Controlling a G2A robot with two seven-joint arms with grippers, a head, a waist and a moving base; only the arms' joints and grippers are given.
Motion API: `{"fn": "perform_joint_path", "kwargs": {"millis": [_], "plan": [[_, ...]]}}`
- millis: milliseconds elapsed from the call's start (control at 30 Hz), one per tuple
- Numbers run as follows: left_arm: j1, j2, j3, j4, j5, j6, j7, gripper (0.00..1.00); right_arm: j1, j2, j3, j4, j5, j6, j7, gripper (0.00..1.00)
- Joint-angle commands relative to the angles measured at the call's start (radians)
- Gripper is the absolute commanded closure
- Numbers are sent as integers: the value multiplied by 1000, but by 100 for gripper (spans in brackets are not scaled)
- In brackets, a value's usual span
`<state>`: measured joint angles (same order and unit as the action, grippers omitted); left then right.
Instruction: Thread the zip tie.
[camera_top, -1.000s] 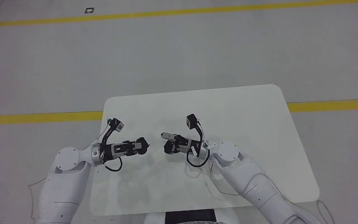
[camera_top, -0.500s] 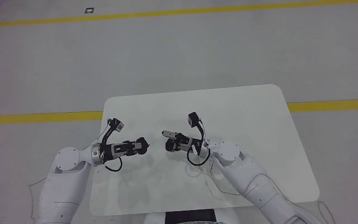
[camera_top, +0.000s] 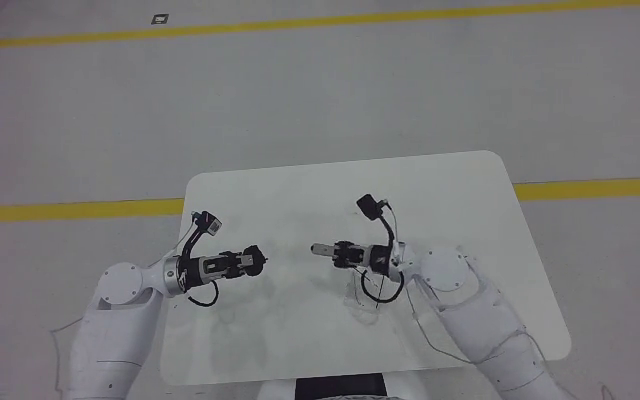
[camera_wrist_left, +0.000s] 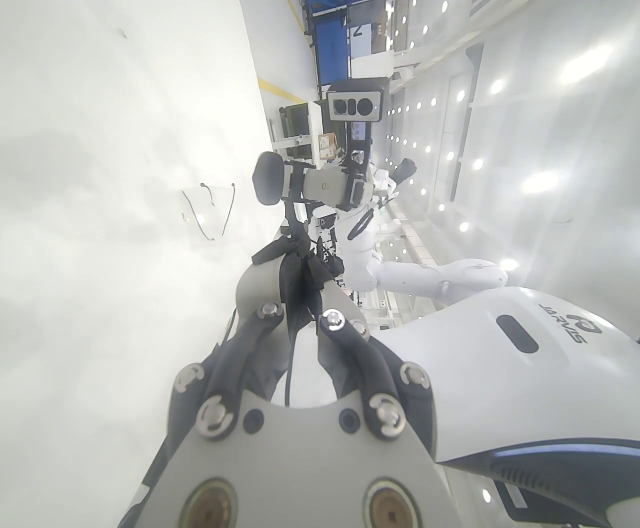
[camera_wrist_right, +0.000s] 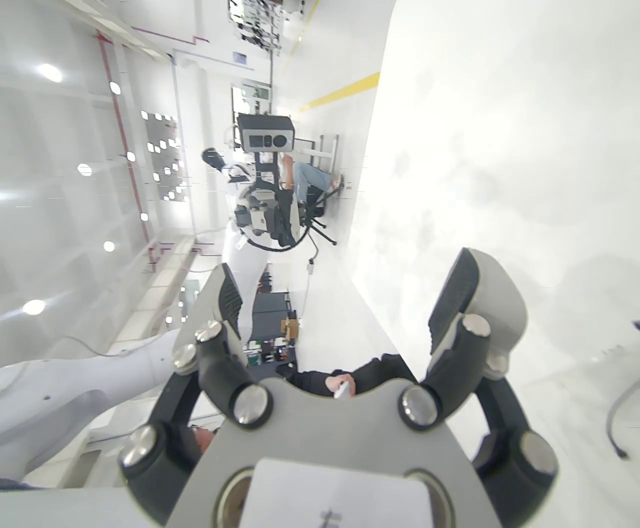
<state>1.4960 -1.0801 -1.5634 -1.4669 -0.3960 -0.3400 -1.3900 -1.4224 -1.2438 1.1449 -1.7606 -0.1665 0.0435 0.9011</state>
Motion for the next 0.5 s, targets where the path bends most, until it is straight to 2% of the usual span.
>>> {"fn": "perform_joint_path", "kwargs": {"millis": [0,100,467], "plan": [[0,0,0,0,0,0,0,100,-14,9,12,-38,-49,27,27,0],[0,0,0,0,0,0,0,100,-12,18,-18,-62,-128,43,112,0],[0,0,0,0,0,0,0,100,-8,19,-25,-62,-141,49,116,0]]}}
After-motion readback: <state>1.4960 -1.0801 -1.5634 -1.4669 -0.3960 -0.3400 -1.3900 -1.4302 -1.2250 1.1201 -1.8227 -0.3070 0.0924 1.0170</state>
